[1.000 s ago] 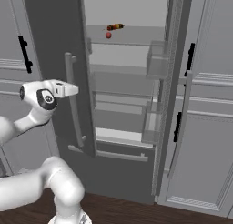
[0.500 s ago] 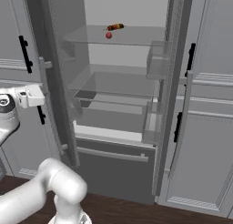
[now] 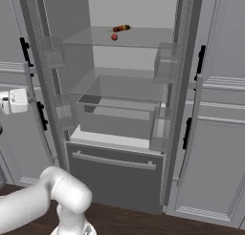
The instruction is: Take the strawberry from the fridge and place it on top of the pancake, located on the dining counter.
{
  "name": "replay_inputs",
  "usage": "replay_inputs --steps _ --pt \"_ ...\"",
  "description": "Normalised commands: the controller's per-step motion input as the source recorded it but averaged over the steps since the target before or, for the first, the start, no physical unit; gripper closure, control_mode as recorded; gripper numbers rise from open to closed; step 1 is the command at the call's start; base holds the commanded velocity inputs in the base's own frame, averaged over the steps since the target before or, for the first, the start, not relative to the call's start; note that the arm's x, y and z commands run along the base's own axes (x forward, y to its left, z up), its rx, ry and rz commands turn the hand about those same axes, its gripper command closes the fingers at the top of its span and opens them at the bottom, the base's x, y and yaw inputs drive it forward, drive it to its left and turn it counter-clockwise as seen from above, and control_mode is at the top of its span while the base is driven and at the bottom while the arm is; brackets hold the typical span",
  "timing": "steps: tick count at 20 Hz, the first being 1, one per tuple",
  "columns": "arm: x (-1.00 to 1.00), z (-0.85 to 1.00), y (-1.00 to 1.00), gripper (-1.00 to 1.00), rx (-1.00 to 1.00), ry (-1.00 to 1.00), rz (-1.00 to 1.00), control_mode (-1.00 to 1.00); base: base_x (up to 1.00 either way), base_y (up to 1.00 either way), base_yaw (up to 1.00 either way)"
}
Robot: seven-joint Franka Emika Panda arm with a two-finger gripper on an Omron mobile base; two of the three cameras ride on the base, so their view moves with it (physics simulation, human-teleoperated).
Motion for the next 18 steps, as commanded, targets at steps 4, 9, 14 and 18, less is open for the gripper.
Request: replay_inputs --steps 4,9,14,18 --pt "0.0 -0.07 0.34 -1.0 0.0 0.0 0.0 -1.0 0.0 0.0 0.0" --pt "0.0 -0.03 0.24 -1.0 0.0 -0.04 0.01 -1.0 0.0 0.0 0.0" --pt "-0.34 -0.05 0.06 -1.0 0.0 -0.08 0.07 -1.0 0.0 0.0 0.0" --pt "-0.57 0.0 -0.15 -1.0 0.05 0.0 0.13 -1.0 0.0 0.0 0.0"
